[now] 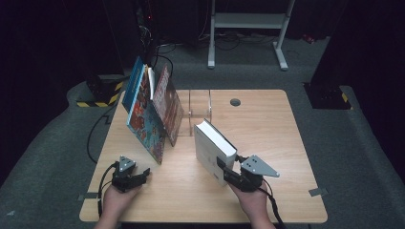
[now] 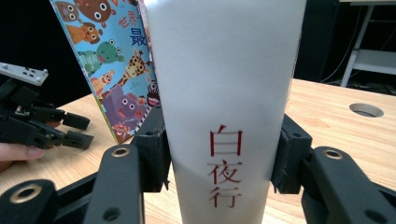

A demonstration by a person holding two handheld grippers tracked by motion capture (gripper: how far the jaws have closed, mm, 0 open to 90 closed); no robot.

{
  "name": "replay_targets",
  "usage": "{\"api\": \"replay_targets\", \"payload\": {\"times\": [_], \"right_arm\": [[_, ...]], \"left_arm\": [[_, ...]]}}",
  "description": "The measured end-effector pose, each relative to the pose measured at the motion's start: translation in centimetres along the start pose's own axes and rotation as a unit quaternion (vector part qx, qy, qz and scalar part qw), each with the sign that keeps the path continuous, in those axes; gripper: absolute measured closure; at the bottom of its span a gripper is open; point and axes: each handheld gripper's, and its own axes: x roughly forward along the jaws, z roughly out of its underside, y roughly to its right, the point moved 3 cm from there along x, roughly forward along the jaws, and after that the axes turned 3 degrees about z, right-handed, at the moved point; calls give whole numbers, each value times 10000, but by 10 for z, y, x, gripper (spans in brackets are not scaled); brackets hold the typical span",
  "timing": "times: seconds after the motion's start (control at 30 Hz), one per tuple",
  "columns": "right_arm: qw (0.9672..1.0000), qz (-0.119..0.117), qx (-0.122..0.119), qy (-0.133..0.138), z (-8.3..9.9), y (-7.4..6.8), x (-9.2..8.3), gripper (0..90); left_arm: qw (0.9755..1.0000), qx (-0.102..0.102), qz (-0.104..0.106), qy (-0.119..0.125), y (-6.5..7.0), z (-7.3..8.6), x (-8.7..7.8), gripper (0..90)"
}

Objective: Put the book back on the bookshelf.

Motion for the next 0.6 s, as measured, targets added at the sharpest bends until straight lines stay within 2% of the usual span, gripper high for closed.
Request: {"api": "replay_targets", "payload": {"times": [0.07,0.3,0.53,0.6], "right_arm": [[9999,-66,90,-16,-3,1,1,475],[10000,23,-56,29,-11,-3,7,455],[9999,71,-78,-1,-15,-4,9,421],[9999,98,20,-57,-17,-3,9,391]], "left_arm": [[10000,-28,38,-2,1,0,0,322],[10000,11,26,0,0,0,0,322],[10000,8,24,-5,0,0,0,322],[10000,-30,46,1,1,0,0,322]]}}
